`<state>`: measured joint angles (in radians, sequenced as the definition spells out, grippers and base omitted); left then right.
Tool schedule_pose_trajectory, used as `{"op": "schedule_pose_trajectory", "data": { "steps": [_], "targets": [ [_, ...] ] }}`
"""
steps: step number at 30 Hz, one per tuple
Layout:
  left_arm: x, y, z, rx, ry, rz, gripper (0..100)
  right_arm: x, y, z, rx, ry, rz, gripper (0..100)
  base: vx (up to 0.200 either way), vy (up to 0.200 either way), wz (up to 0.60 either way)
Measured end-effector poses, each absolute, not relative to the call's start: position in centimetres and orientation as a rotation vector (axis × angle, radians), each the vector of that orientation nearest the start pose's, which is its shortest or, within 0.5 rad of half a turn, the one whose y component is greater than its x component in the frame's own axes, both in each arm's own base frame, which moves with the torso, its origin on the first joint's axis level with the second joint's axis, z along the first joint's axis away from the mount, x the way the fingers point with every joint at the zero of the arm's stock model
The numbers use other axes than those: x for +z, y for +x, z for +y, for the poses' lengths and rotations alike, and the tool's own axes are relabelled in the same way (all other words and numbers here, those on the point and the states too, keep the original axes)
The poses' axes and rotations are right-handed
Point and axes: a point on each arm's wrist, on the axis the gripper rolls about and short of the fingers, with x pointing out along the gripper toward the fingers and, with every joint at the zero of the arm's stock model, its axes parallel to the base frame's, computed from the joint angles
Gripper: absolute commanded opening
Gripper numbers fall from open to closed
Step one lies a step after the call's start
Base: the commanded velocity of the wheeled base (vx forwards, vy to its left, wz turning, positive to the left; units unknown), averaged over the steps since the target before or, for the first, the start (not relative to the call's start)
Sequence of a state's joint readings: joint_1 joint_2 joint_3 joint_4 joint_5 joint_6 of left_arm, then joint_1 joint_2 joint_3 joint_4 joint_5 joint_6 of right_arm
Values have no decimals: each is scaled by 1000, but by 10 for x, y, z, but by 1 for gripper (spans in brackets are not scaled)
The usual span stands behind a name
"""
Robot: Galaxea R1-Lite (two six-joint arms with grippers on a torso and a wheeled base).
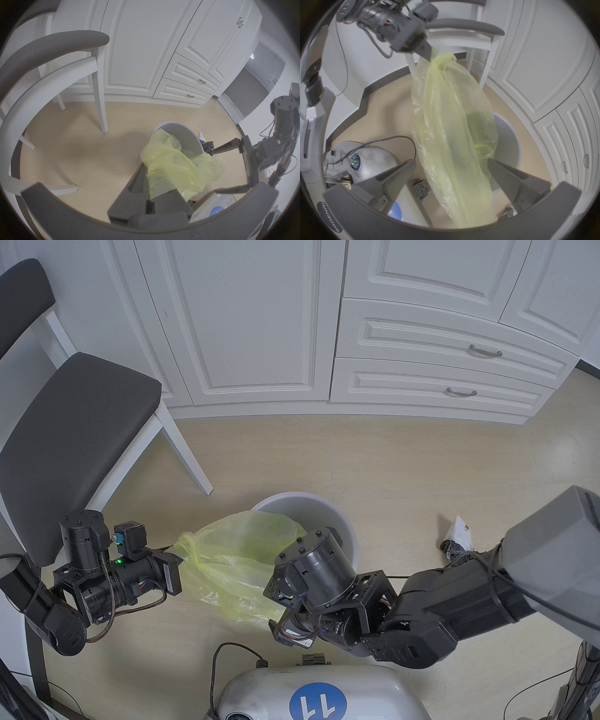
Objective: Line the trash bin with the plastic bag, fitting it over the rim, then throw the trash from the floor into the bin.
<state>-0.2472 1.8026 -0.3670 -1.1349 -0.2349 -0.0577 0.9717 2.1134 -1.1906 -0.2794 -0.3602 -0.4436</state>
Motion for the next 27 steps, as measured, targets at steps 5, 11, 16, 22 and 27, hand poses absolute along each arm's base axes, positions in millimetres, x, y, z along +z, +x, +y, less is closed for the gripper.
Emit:
{"op": "schedule_pose_trajectory", "data": {
  "steps": [5, 11, 16, 22, 27],
  "targets": [
    [98, 255, -69, -467, -55, 321, 0, 96, 252, 327, 659, -825, 390, 0, 0, 0, 0],
    [94, 257, -67, -464, -57, 335, 0, 111, 284, 329, 588, -845, 322, 0, 0, 0, 0],
    [89, 261, -67, -462, -60, 347, 0, 130, 318, 331, 507, -819, 246, 0, 0, 0, 0],
    [81, 269, -68, -457, -71, 325, 0, 137, 361, 336, 383, -776, 183, 0, 0, 0, 0],
    [74, 278, -69, -447, -155, 290, 0, 125, 390, 341, 258, -746, 156, 0, 0, 0, 0]
  ]
}}
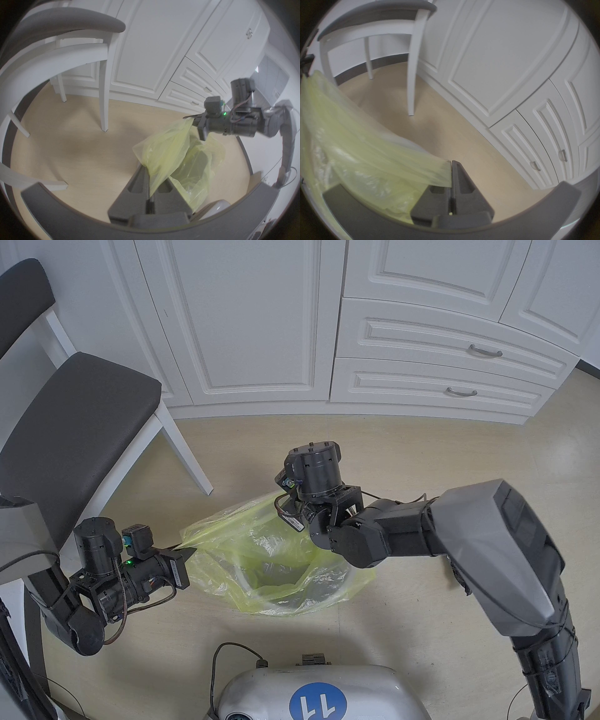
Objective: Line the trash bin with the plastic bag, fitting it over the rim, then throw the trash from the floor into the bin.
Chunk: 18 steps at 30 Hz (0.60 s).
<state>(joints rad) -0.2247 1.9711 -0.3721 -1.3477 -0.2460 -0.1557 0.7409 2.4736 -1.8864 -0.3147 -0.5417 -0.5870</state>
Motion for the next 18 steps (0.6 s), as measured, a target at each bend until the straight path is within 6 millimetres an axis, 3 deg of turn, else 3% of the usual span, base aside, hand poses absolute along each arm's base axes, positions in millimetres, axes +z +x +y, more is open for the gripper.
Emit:
{"op": "schedule_pose_trajectory", "data": {
  "steps": [8, 18],
  "targets": [
    [64, 282, -70, -441, -209, 303, 0, 99, 417, 342, 183, -717, 130, 0, 0, 0, 0],
    [69, 283, -83, -471, -345, 287, 0, 101, 421, 338, 174, -718, 130, 0, 0, 0, 0]
  ]
}}
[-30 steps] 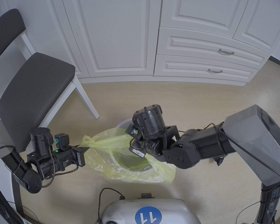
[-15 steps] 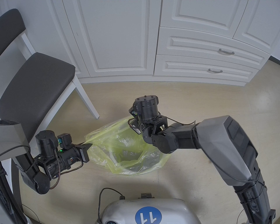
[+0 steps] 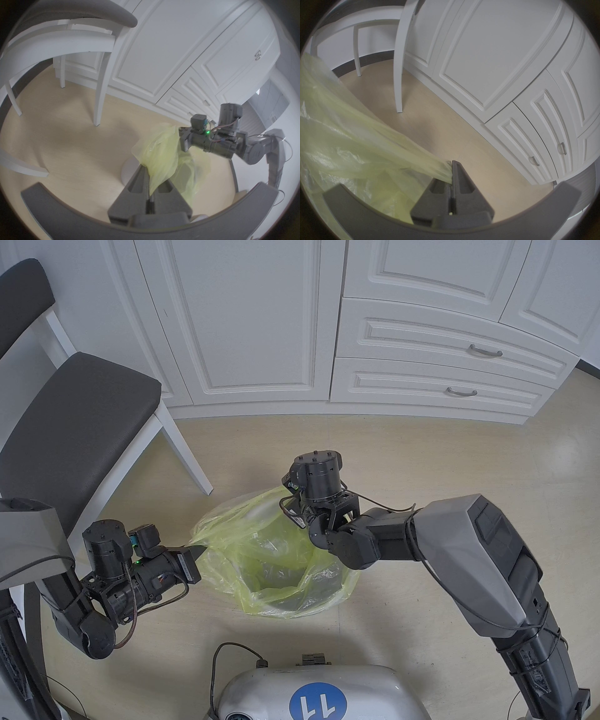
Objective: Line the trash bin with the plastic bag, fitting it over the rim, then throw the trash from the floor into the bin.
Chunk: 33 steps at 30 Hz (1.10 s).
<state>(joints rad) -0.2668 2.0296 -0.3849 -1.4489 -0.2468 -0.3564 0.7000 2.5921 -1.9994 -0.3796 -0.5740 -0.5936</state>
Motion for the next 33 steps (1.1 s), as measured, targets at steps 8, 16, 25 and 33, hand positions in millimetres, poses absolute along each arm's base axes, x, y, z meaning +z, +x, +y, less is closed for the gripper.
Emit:
{"op": "schedule_pose_trajectory", "data": {
  "steps": [8, 16, 25, 33],
  "targets": [
    [72, 284, -94, -505, -380, 270, 0, 116, 429, 324, 137, -697, 110, 0, 0, 0, 0],
    [70, 285, -94, -504, -382, 276, 0, 121, 430, 320, 123, -677, 103, 100, 0, 0, 0],
    [69, 284, -94, -502, -376, 281, 0, 153, 397, 316, 161, -723, 197, 100, 0, 0, 0],
    [69, 282, -92, -499, -371, 285, 0, 186, 319, 285, 205, -611, 375, 100, 0, 0, 0]
  ]
}}
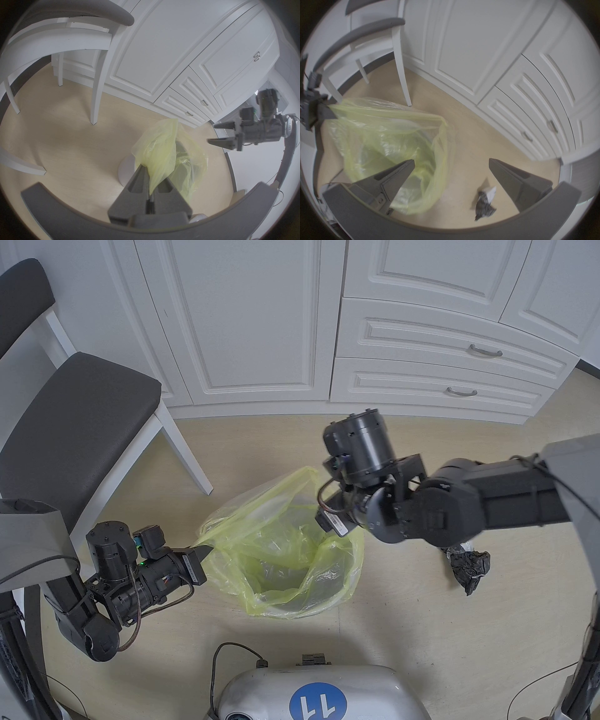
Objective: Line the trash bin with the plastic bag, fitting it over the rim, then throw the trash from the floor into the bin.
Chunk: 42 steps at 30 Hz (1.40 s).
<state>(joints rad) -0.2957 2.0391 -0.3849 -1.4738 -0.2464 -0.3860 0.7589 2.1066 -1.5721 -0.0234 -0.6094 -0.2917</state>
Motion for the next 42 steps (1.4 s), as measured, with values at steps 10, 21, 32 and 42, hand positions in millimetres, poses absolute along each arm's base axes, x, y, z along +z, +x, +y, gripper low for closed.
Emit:
{"op": "schedule_pose_trajectory", "data": {
  "steps": [10, 21, 32, 42],
  "targets": [
    [70, 274, -93, -512, -356, 293, 0, 189, 233, 208, 152, -429, 521, 100, 0, 0, 0],
    [64, 267, -104, -540, -290, 311, 0, 178, 163, 113, 93, -113, 564, 100, 0, 0, 0],
    [57, 264, -99, -529, -185, 314, 0, 187, 168, 124, 156, 16, 360, 100, 0, 0, 0],
    [61, 265, -88, -492, -167, 295, 0, 157, 229, 198, 215, 90, 184, 100, 0, 0, 0]
  ]
}}
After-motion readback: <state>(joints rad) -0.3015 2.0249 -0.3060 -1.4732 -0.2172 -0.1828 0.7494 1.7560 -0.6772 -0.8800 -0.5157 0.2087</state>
